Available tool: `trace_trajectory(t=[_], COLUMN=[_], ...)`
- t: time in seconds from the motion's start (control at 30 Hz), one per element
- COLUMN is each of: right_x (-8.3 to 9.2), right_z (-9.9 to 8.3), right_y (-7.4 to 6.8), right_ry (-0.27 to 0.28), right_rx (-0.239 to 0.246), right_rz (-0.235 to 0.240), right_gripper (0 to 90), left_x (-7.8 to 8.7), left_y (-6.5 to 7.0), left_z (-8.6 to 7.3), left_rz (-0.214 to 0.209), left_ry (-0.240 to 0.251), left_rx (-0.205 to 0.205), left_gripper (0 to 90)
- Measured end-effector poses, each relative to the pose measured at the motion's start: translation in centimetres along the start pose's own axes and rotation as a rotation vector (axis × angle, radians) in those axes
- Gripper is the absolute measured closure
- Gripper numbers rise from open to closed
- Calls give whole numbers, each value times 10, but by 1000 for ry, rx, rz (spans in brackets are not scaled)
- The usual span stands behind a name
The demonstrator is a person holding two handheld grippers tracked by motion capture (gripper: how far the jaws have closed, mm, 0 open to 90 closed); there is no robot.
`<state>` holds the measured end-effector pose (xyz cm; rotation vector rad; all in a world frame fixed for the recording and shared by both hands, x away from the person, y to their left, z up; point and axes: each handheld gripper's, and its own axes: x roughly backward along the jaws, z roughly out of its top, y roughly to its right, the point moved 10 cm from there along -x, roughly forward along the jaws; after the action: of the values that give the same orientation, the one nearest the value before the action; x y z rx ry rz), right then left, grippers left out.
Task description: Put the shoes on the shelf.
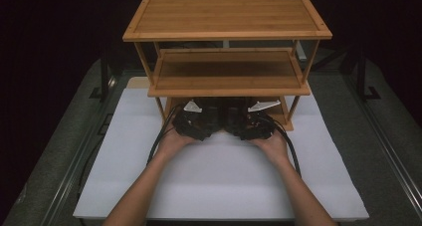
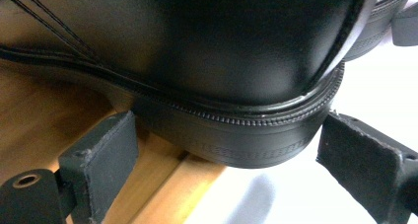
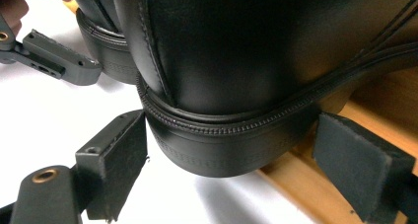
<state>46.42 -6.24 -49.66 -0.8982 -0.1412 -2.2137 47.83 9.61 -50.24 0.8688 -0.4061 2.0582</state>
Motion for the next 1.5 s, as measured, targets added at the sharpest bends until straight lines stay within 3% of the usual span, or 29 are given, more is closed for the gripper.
trace_trajectory(t=[0.07,0.23,0.3,0.33,0.37,0.57,0.67,0.7,0.73,0.9,0.97,1.0,1.1,1.3,1.5], right_x=[-3,-7,-8,-11,-12,-17,-21,-19,-23,-25,-22,-26,-27,-27,-20], right_z=[2,6,5,11,10,12,12,7,10,8,3,6,3,3,7], right_y=[3,8,6,9,15,22,25,24,28,28,25,28,30,29,27], right_ry=[-5,0,-24,15,3,-5,-6,-48,-19,-24,-67,-31,-48,-47,-12], right_rx=[2,-8,-37,19,26,4,24,-45,16,16,-65,9,32,31,6], right_rz=[-7,-19,-15,-7,-39,-63,-72,-91,-82,-79,-94,-78,-92,-100,-88], right_gripper=[137,137,137,137,137,137,137,137,136,134,134,134,134,135,139], left_x=[-3,-8,-10,-10,-11,-17,-22,-23,-23,-26,-26,-26,-26,-26,-16], left_y=[-1,-10,-13,-14,-15,-22,-24,-24,-25,-25,-26,-25,-26,-26,-22], left_z=[3,4,6,6,7,11,11,10,10,8,8,7,6,6,12], left_rz=[-14,12,12,14,16,28,42,41,38,33,32,27,12,27,49], left_ry=[5,-2,-16,-16,-14,-29,-37,-36,-39,-40,-39,-38,-36,-34,-14], left_rx=[-1,4,-5,-6,-7,-11,-20,-18,-15,-8,-6,-5,12,8,-10], left_gripper=[83,83,82,82,82,82,82,82,82,81,80,80,81,81,82])
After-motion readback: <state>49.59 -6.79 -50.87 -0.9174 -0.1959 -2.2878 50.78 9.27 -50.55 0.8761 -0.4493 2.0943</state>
